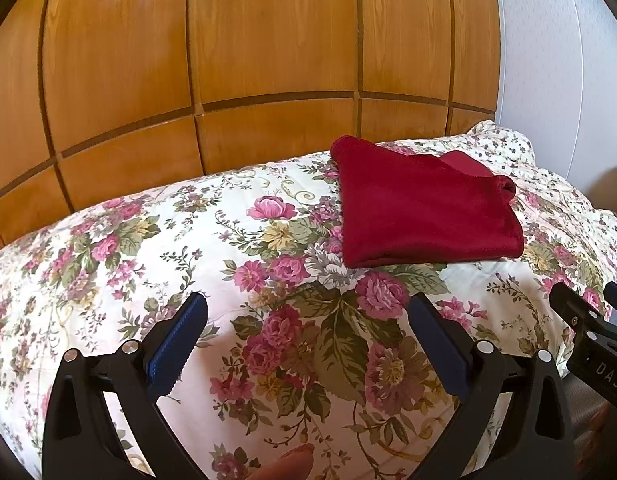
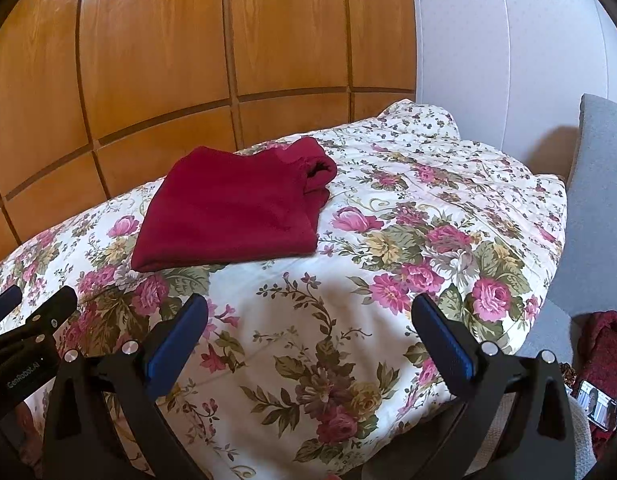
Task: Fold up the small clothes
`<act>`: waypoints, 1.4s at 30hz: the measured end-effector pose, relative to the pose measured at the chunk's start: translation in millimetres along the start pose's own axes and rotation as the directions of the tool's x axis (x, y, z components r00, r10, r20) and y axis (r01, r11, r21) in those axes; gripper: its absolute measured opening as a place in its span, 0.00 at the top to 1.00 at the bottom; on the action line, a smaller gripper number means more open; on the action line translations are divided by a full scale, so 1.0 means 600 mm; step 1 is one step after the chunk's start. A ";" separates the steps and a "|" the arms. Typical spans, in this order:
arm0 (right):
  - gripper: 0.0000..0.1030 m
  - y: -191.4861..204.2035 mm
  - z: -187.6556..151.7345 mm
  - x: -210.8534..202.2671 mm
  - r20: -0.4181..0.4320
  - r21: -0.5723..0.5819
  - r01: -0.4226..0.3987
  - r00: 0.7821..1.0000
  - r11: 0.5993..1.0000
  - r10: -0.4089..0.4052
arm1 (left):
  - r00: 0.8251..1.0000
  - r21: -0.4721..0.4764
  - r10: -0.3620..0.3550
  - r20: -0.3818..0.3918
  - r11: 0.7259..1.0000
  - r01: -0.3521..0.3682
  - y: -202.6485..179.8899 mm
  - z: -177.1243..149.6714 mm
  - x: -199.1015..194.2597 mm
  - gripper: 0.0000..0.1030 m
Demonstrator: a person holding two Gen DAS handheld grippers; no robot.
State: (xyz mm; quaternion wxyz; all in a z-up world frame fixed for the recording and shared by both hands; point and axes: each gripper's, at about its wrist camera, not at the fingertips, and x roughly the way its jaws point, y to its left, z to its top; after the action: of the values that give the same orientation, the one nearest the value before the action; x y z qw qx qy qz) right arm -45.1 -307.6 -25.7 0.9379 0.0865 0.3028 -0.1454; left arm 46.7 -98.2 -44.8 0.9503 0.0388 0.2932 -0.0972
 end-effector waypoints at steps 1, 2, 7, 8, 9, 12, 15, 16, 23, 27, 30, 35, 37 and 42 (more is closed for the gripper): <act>0.02 0.000 0.000 0.000 0.000 0.001 0.001 1.000 1.000 -0.001 | 1.000 -0.001 0.001 0.000 1.000 -0.001 0.000 0.000 0.000 0.04; 0.02 0.000 0.000 0.000 0.001 0.001 0.000 1.000 1.000 0.000 | 1.000 -0.001 0.002 0.000 1.000 -0.002 0.000 0.001 0.000 0.04; 0.02 0.000 0.001 0.002 -0.004 0.001 -0.006 1.000 1.000 0.006 | 1.000 0.000 0.001 0.000 1.000 -0.001 0.000 0.000 0.001 0.04; 0.02 0.000 0.000 0.003 -0.005 0.000 -0.007 1.000 1.000 0.007 | 1.000 0.000 0.002 0.000 1.000 -0.002 -0.001 0.000 0.000 0.04; 0.02 0.000 0.000 0.002 -0.005 0.000 -0.006 1.000 1.000 0.006 | 1.000 0.000 0.001 -0.001 1.000 -0.001 -0.001 0.000 0.001 0.04; 0.02 0.000 0.000 0.002 -0.004 0.001 -0.007 1.000 1.000 0.007 | 1.000 0.001 -0.001 -0.003 1.000 0.001 -0.001 0.000 0.001 0.04; 0.02 0.000 0.000 0.002 -0.005 0.001 -0.006 1.000 1.000 0.006 | 1.000 0.001 -0.001 -0.005 1.000 0.001 -0.001 -0.001 0.001 0.04; 0.02 0.000 0.000 0.002 -0.005 0.001 -0.007 1.000 1.000 0.007 | 1.000 0.002 -0.002 -0.005 1.000 0.002 -0.001 -0.001 0.001 0.04; 0.02 0.001 0.000 0.003 -0.005 0.000 -0.007 1.000 1.000 0.007 | 1.000 0.000 0.000 -0.006 1.000 0.000 -0.002 -0.002 0.001 0.04; 0.02 0.001 -0.001 0.002 -0.005 0.001 -0.007 1.000 1.000 0.007 | 1.000 0.002 0.001 -0.004 1.000 -0.001 -0.002 -0.003 0.000 0.04; 0.02 0.001 0.000 0.003 -0.006 0.001 -0.007 1.000 1.000 0.007 | 1.000 0.006 -0.001 -0.003 1.000 0.001 -0.002 -0.004 0.000 0.04; 0.02 0.002 -0.001 0.003 -0.006 0.000 -0.008 1.000 1.000 0.008 | 1.000 0.023 -0.008 -0.010 1.000 0.008 -0.004 -0.004 0.000 0.04; 0.02 0.002 -0.001 0.004 -0.008 0.000 -0.011 1.000 1.000 0.011 | 1.000 0.034 -0.007 -0.011 0.999 0.007 -0.005 -0.005 0.001 0.04; 0.02 0.003 -0.002 0.008 -0.016 -0.002 -0.021 1.000 1.000 0.021 | 1.000 0.028 -0.015 -0.025 0.999 0.016 -0.003 -0.005 0.005 0.04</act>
State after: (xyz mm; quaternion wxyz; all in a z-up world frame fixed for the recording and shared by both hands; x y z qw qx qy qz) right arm -41.5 -306.5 -29.5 0.9370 0.0900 0.3095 -0.1344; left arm 47.1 -100.3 -48.7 0.9452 0.0509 0.3038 -0.1082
